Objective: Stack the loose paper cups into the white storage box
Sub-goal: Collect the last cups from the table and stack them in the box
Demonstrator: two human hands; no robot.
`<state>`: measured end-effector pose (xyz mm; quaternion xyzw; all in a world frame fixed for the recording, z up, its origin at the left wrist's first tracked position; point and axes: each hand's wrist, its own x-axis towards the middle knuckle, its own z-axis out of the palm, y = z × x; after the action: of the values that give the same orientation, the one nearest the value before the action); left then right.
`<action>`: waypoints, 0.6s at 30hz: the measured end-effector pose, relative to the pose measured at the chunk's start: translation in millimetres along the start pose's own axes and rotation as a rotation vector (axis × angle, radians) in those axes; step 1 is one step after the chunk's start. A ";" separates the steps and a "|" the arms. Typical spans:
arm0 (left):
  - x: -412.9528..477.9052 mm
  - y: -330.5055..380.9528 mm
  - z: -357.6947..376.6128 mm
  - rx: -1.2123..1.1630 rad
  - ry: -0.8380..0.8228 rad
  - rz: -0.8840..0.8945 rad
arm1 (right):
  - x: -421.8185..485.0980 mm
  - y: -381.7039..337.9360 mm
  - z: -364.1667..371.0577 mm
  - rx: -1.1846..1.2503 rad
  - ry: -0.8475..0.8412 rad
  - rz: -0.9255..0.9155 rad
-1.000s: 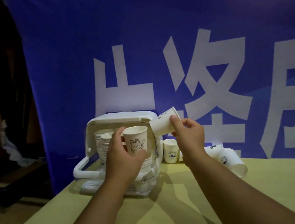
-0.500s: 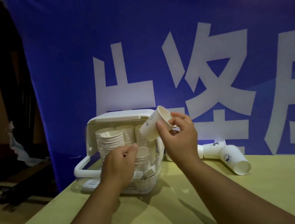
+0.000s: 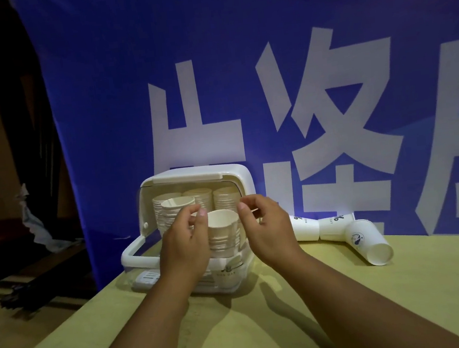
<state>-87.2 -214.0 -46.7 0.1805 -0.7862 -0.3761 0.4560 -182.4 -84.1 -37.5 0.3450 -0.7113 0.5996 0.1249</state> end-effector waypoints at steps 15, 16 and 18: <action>2.6 -6.1 2.6 0.199 0.056 0.055 | -5.6 18.3 5.1 -0.172 -0.110 0.137; 2.0 -5.1 2.7 0.211 0.089 0.082 | -5.7 19.1 4.0 -0.166 -0.104 0.145; 0.6 -2.6 3.1 0.214 0.141 0.116 | -6.1 21.1 0.6 -0.169 -0.086 0.153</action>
<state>-90.3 -214.7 -49.3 0.2085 -0.7970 -0.2494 0.5090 -191.2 -81.7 -57.4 0.3035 -0.7883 0.5297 0.0768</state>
